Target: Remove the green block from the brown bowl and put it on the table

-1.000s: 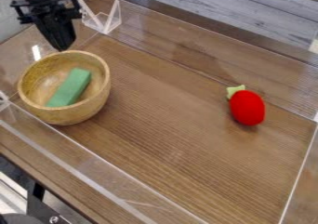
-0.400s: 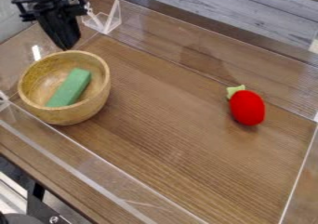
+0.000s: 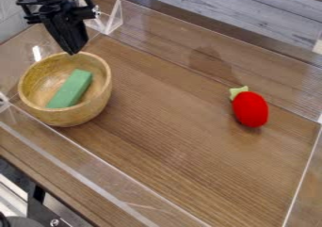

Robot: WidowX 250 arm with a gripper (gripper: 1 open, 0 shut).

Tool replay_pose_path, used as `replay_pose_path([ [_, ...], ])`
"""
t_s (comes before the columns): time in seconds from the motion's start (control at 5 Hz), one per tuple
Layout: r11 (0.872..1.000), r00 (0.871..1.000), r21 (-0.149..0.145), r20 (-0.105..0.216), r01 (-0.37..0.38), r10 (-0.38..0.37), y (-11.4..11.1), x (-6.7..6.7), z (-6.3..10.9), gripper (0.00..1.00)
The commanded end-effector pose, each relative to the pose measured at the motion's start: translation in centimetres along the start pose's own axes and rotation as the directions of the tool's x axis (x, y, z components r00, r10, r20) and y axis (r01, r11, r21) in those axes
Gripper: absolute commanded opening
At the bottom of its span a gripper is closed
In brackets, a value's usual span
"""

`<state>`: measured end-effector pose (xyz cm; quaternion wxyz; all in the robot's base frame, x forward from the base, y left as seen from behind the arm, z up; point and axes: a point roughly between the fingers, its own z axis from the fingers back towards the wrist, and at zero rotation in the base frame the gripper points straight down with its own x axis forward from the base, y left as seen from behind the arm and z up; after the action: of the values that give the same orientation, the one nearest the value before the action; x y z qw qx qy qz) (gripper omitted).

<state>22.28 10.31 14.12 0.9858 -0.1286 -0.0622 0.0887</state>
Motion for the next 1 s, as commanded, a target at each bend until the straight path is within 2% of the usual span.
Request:
replay_pose_path([
  [0.0, 0.999, 0.999, 0.018, 0.029, 0.03, -0.031, -1.1, 0.0, 0.7, 0.0],
  [0.2, 0.999, 0.999, 0.018, 0.019, 0.045, -0.045, -1.9, -0.4, 0.1, 0.0],
  [0.6, 0.994, 0.994, 0.007, 0.001, 0.113, -0.113, -5.7, -0.5, -1.5, 0.0],
  [0.8, 0.997, 0.997, 0.027, 0.008, 0.076, -0.076, -3.5, -0.6, -1.4, 1.0],
])
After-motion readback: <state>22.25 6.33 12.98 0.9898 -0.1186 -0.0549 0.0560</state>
